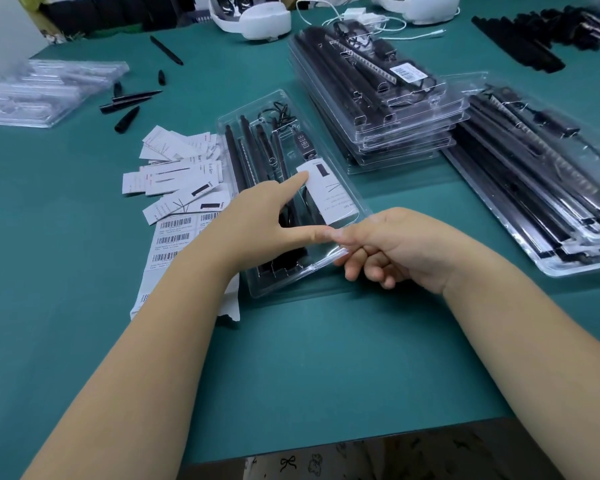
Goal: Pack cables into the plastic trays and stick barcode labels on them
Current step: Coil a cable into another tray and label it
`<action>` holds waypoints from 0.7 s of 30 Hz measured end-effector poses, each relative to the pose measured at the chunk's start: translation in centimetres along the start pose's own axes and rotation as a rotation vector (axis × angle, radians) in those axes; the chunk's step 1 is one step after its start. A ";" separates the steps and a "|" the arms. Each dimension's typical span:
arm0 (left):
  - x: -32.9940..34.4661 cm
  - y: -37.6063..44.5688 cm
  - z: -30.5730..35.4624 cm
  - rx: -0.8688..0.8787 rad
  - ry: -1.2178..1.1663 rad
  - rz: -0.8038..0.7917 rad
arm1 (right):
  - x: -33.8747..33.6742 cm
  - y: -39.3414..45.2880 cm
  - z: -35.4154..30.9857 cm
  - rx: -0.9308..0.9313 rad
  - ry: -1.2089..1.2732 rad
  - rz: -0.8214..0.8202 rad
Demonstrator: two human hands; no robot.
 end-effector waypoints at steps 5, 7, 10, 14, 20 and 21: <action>-0.1 0.0 -1.0 -0.004 -0.105 -0.019 | 0.0 0.1 0.0 0.007 0.032 0.033; 0.0 0.0 -1.0 0.002 -0.107 -0.017 | -0.1 0.1 0.0 0.010 0.047 0.048; 0.0 0.0 -0.8 0.013 -0.063 -0.016 | -0.1 0.2 0.1 0.007 0.059 0.065; 0.1 0.1 -0.8 0.027 -0.044 -0.002 | -0.1 0.1 0.0 -0.005 0.057 0.097; 0.1 0.2 -1.0 0.028 -0.063 0.017 | -0.1 -0.1 0.0 -0.012 0.065 0.127; 0.1 0.1 -1.0 0.029 -0.066 0.023 | -0.1 -0.1 0.0 -0.013 0.069 0.132</action>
Point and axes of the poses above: each hand's wrist, its own y-axis towards the middle knuckle, its own x-axis out of the palm, z = x × y, the point moved 5 cm from there along y, towards the middle knuckle, and after that the axes turned 14 degrees about -z, right-handed, at the moved point
